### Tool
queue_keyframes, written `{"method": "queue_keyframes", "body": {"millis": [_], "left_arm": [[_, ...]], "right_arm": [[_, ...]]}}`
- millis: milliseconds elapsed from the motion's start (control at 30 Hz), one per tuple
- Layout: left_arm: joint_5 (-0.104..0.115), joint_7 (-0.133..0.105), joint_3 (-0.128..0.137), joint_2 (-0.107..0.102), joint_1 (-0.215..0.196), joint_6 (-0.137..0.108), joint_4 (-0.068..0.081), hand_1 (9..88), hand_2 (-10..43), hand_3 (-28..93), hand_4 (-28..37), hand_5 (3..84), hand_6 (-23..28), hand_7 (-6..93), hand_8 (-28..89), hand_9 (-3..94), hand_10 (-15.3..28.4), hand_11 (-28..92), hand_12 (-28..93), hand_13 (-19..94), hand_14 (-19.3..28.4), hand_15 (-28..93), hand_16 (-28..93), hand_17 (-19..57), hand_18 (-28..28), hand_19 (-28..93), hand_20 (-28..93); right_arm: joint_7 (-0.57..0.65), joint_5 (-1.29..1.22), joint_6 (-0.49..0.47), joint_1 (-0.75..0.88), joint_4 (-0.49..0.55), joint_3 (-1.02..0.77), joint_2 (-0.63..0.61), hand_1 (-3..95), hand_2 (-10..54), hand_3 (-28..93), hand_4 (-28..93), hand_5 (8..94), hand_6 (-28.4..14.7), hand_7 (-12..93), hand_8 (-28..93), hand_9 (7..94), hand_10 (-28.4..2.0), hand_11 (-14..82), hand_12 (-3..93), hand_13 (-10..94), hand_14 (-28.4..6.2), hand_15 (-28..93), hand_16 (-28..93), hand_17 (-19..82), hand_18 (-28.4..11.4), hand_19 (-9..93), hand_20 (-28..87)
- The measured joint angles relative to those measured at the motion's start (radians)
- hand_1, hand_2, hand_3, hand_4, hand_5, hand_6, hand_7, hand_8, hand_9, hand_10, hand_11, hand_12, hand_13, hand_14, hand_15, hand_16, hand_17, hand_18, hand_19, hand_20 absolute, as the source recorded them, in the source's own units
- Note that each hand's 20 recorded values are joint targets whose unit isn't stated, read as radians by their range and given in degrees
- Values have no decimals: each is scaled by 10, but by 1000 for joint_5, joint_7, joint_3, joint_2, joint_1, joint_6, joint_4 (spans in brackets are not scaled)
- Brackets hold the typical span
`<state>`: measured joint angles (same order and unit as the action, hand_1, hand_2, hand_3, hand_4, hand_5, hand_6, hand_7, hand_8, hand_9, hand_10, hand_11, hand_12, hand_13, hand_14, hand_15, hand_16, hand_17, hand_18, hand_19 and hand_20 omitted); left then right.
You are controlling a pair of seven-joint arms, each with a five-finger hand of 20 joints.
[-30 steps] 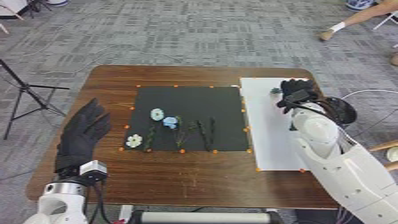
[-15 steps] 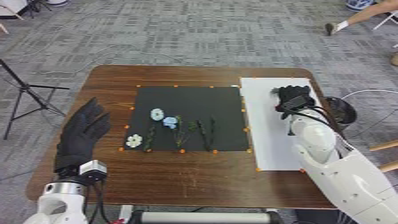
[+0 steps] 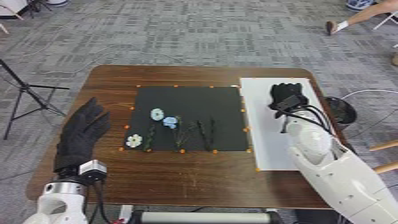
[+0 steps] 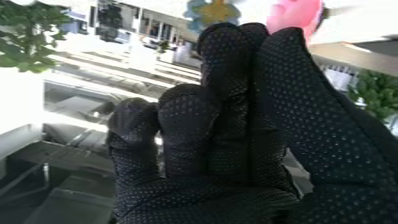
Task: Arrange flowers
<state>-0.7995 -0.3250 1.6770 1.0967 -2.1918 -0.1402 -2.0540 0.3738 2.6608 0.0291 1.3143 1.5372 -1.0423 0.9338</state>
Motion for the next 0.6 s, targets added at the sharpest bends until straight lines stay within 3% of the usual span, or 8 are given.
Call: {"method": "queue_keyframes", "body": {"millis": [600], "left_arm": [[0,0,1,0,-2,1,0,244,-12,683,-278,276,17,200,-105,263,115,151,168,224,147,201,46,-117,213,449,65]], "right_arm": [[10,-31,50,-8,37,21,5,496,-95,813,-283,678,7,509,56,779,-71,308,536,656,-82,773,372,327,-199,916,547]]}}
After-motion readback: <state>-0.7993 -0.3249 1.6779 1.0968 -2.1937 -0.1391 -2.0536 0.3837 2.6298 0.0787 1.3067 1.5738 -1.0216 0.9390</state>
